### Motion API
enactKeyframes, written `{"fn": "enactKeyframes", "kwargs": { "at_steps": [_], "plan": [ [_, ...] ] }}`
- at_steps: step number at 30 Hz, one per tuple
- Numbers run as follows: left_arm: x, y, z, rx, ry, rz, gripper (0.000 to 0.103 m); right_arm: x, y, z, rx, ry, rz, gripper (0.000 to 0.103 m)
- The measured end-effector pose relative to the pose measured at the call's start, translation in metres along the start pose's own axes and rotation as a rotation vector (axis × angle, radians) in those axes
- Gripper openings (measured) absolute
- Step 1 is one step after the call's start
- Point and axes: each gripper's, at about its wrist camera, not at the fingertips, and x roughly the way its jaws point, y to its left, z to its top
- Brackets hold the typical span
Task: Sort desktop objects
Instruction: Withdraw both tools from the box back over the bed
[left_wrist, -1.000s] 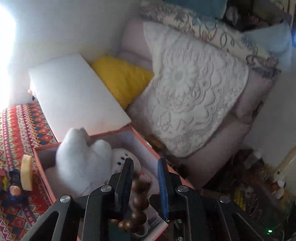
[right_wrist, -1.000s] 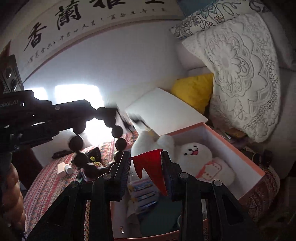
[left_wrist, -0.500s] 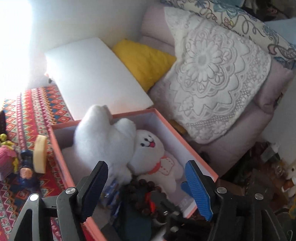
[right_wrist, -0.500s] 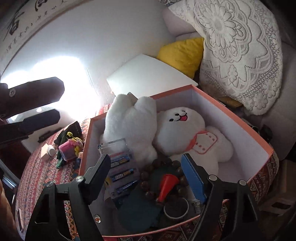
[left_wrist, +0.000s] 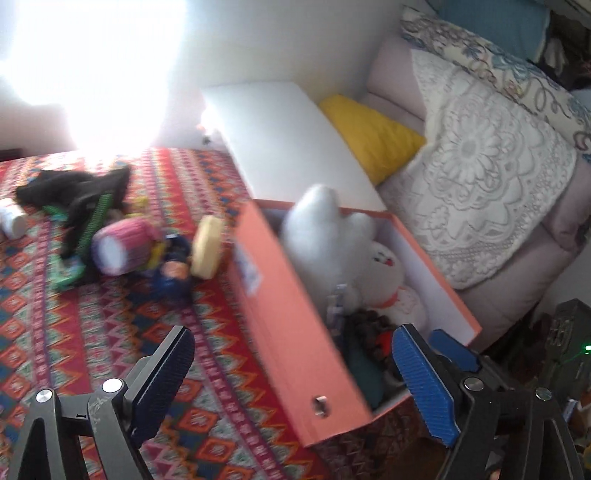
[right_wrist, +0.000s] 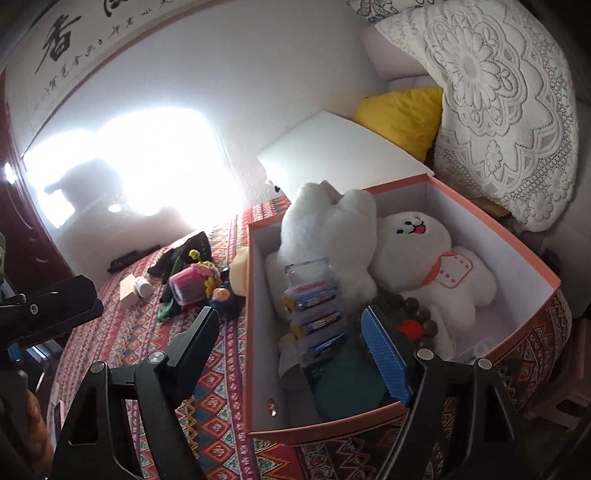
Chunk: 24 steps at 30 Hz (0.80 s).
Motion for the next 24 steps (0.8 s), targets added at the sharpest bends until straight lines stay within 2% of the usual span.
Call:
{"fn": "enactKeyframes", "kwargs": {
  "at_steps": [4, 6, 12, 17, 24],
  "plan": [
    [-0.028, 0.043, -0.015, -0.068, -0.035, 0.094, 0.101, 0.001, 0.034, -0.011, -0.048, 0.022, 0.034, 0.083],
    [-0.042, 0.065, -0.023, -0.098, -0.046, 0.151, 0.102, 0.003, 0.053, -0.016, -0.075, 0.033, 0.052, 0.083],
    [-0.080, 0.123, -0.045, -0.176, -0.083, 0.251, 0.102, 0.011, 0.109, -0.031, -0.144, 0.064, 0.096, 0.085],
    [-0.109, 0.162, -0.056, -0.238, -0.120, 0.298, 0.102, 0.017, 0.156, -0.044, -0.206, 0.092, 0.139, 0.086],
    [-0.132, 0.199, -0.067, -0.308, -0.147, 0.321, 0.102, 0.027, 0.206, -0.060, -0.288, 0.130, 0.191, 0.086]
  ]
}}
